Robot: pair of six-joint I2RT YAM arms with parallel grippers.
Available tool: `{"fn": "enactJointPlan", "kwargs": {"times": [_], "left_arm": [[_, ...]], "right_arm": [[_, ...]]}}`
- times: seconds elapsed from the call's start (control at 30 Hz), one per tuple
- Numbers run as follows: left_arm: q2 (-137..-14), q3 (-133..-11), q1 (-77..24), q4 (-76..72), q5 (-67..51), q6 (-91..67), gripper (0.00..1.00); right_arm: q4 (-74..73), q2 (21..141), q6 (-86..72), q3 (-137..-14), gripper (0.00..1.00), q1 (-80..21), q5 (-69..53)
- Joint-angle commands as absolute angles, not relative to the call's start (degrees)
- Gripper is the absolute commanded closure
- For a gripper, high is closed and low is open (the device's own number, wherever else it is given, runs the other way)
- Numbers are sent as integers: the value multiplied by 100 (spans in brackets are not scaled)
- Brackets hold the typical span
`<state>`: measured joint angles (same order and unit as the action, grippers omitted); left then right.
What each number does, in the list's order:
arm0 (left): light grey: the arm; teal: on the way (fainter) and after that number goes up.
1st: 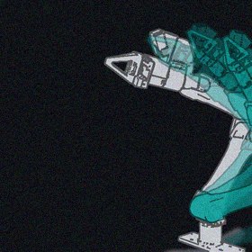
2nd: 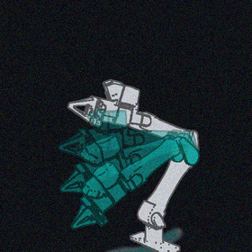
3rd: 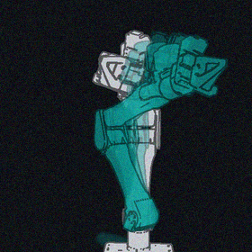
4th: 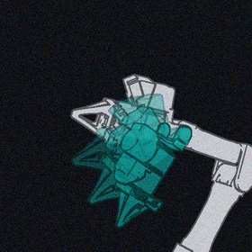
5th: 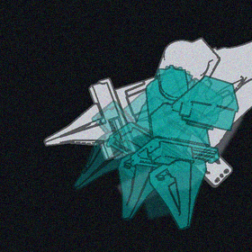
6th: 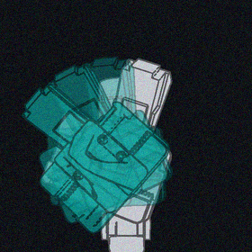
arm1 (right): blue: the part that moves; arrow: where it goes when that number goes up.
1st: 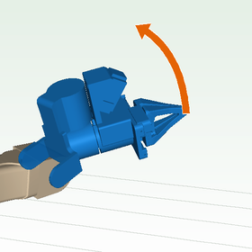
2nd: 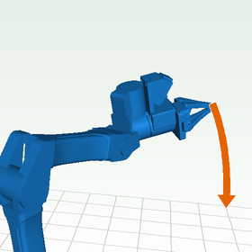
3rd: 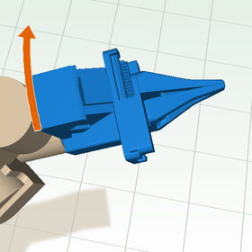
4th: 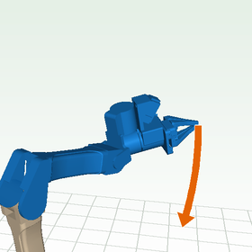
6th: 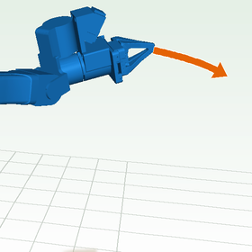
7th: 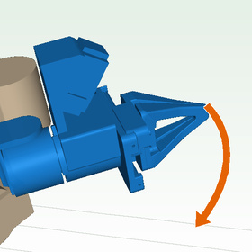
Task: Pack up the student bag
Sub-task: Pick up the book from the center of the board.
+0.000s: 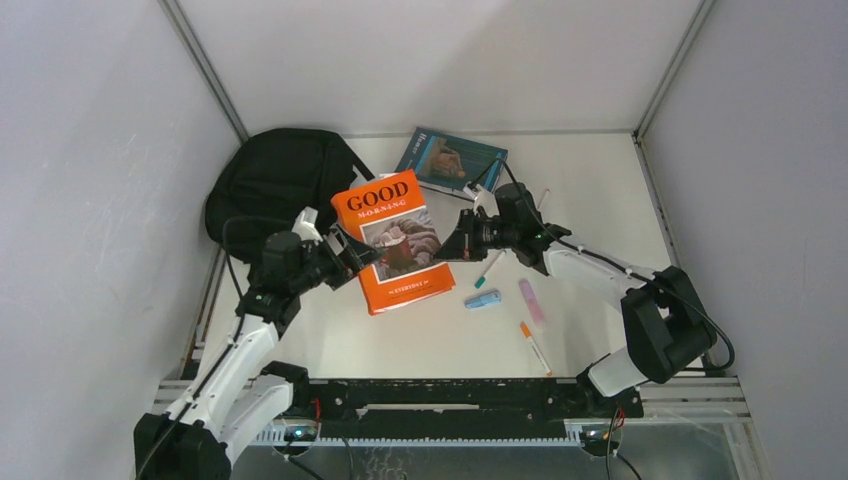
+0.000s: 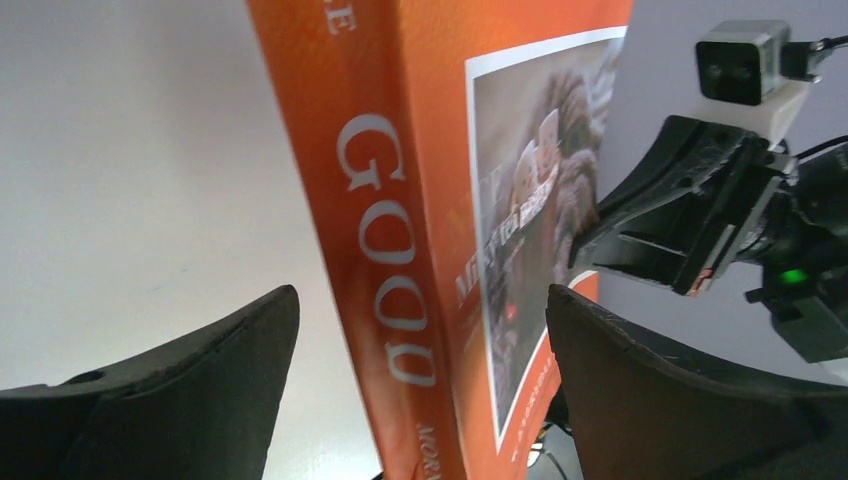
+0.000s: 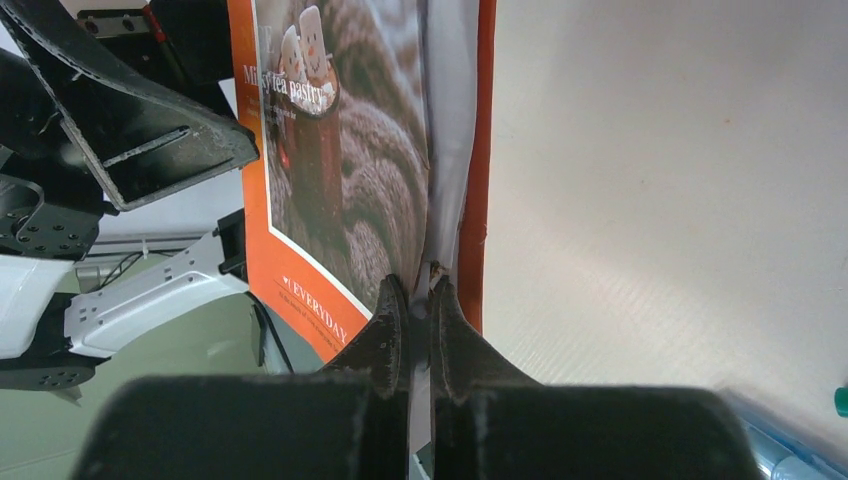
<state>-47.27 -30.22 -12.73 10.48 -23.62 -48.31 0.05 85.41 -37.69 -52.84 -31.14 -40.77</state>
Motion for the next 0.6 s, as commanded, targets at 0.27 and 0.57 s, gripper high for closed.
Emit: {"fn": "enactJointPlan", "kwargs": {"times": [0.27, 0.57], "left_arm": [[-4728, -2773, -1235, 26, -2729, -5376, 17], [-4618, -2715, -1230, 31, -2501, -5392, 49]], "right_arm": [[446, 8656, -3925, -5335, 100, -3319, -4134], [519, 8759, -4056, -5335, 100, -3454, -4025]]}}
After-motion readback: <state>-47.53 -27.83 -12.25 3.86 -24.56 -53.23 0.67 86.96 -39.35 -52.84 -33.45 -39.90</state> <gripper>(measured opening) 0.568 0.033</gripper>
